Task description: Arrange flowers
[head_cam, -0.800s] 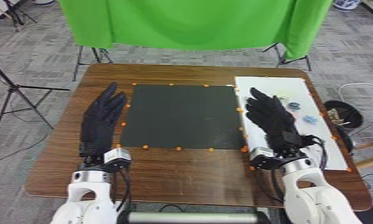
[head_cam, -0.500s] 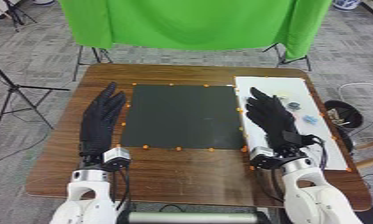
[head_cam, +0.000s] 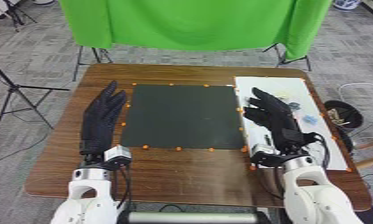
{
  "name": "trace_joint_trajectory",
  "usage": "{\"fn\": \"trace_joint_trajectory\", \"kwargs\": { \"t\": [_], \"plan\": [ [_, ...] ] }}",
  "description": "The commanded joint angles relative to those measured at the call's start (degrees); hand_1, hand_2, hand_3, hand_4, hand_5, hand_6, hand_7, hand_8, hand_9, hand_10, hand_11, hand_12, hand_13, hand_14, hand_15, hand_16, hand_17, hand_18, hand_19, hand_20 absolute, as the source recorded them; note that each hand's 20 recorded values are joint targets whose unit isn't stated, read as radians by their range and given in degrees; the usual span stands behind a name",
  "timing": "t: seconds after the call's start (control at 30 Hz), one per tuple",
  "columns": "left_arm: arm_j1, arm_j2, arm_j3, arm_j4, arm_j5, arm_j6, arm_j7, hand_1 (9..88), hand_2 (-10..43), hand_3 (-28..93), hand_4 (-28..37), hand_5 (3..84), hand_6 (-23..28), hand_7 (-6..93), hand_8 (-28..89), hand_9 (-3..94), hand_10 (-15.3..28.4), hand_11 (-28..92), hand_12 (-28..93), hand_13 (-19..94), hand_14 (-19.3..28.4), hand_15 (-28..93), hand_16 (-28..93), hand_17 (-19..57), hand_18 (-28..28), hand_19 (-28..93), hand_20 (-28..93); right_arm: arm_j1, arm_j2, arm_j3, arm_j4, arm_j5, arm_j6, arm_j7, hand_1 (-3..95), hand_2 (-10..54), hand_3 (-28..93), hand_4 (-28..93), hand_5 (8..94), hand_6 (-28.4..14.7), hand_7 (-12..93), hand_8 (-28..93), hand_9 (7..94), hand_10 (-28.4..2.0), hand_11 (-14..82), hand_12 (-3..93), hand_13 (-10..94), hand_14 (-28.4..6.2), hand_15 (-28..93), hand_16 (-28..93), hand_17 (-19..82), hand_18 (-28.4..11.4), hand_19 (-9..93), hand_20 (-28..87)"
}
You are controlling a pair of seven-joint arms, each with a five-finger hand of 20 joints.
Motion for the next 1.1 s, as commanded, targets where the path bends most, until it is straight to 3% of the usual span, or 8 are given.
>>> {"fn": "trace_joint_trajectory", "kwargs": {
  "t": [0.03, 0.17, 0.43, 0.67, 0.77, 1.03, 1.07, 1.1],
  "plan": [
    [1.0, 0.04, -0.73, -0.50, 3.25, 0.95, -0.76, 27.1, -7.6, 66, -25.3, 40.3, 1.5, 10.8, -8, 40.7, 13.1, 14, 8, 28, 16.0, 11, 0, 2.0, 10.3, 5, 13, -1.9, 4.5, -0.4, -6.0, -22.7, 10.1, 10.5, 19.7, -9.5, 71, -21, 44.9, -3.8, 15, -9, 49.7, -14.8, 11.6, 17.6, 55, -16.1, 19, 22, 33, -17.0, 32, 34],
    [0.7, 0.95, -0.79, -0.57, 3.25, 1.04, -1.52, 30.7, -5.2, 65, -22.8, 40.6, 1.3, 11.8, -8, 41.3, 13.0, 15, 8, 29, 15.8, 12, -1, 2.2, 10.3, 6, 13, -2.6, 6.5, -0.6, -8.7, -34.9, 10.6, 18.4, 24.7, -9.5, 70, -23, 51.1, -6.6, 14, -8, 59.1, -17.5, 15.3, 17.9, 65, -13.0, 27, 22, 40, -16.7, 43, 40],
    [0.8, 1.40, -0.82, -0.65, 3.09, 0.96, -2.15, 29.2, -6.4, 66, -21.6, 40.7, 1.5, 11.9, -8, 41.6, 13.2, 16, 8, 29, 15.9, 13, -1, 2.3, 10.0, 6, 13, -7.6, 10.0, -0.1, -12.3, -53.8, -0.4, 32.1, 27.1, -9.5, 67, -26, 58.7, -6.8, 14, -8, 68.3, -16.4, 18.3, 18.8, 74, -10.6, 30, 22, 47, -15.8, 51, 41],
    [1.2, 1.48, -1.01, -0.86, 3.21, 0.89, -2.66, 28.7, -6.5, 66, -21.4, 40.7, 1.6, 11.9, -8, 41.8, 13.2, 16, 8, 29, 16.1, 13, -1, 2.2, 10.1, 6, 14, -10.1, 12.4, -1.5, -11.9, -62.5, -5.0, 38.2, 29.8, -9.5, 64, -26, 63.4, -7.3, 13, -7, 72.7, -16.4, 18.2, 18.5, 80, -9.0, 31, 22, 55, -14.1, 53, 40],
    [1.4, 1.50, -1.05, -0.89, 3.31, 0.82, -2.73, 28.6, -6.5, 66, -21.4, 40.7, 1.6, 11.8, -8, 41.8, 13.2, 16, 8, 29, 16.1, 13, -1, 2.2, 10.1, 6, 14, -8.9, 12.6, -2.8, -10.5, -64.7, -5.3, 40.3, 30.8, -9.5, 64, -25, 64.8, -6.9, 14, -7, 74.2, -16.6, 18.5, 18.9, 81, -9.0, 33, 23, 59, -11.3, 61, 36],
    [1.4, 1.58, -0.62, -0.90, 3.54, 0.93, -3.66, 28.2, -6.5, 66, -21.4, 40.7, 1.7, 11.6, -8, 41.9, 13.2, 16, 9, 29, 16.2, 14, -1, 2.0, 10.1, 6, 13, -8.0, 13.1, -5.2, -7.5, -69.2, -5.0, 43.0, 34.8, -9.5, 65, -24, 66.3, -6.7, 14, -7, 76.8, -15.7, 20.9, 19.9, 84, -7.5, 37, 23, 60, -10.4, 69, 34],
    [1.7, 1.24, -1.57, -0.91, 3.34, 0.21, -3.89, 28.1, -6.5, 66, -21.4, 40.7, 1.7, 11.6, -8, 41.9, 13.2, 16, 9, 29, 16.2, 14, -1, 2.0, 10.1, 6, 13, -7.8, 13.3, -5.6, -7.0, -69.6, -4.9, 43.3, 35.6, -9.5, 66, -24, 66.4, -6.6, 14, -7, 77.3, -15.6, 21.4, 20.0, 84, -7.1, 37, 23, 61, -9.9, 69, 34],
    [1.6, 1.20, -1.58, -0.81, 3.32, 0.10, -3.95, 28.2, -6.4, 65, -21.4, 40.6, 1.6, 11.6, -8, 41.9, 13.2, 16, 9, 29, 16.2, 14, -1, 2.0, 10.2, 6, 13, -7.8, 13.2, -5.8, -6.6, -70.2, -4.8, 43.6, 36.4, -9.5, 66, -24, 66.6, -6.5, 15, -7, 77.6, -15.5, 21.6, 20.1, 84, -6.9, 37, 23, 61, -9.6, 69, 34]
  ]
}}
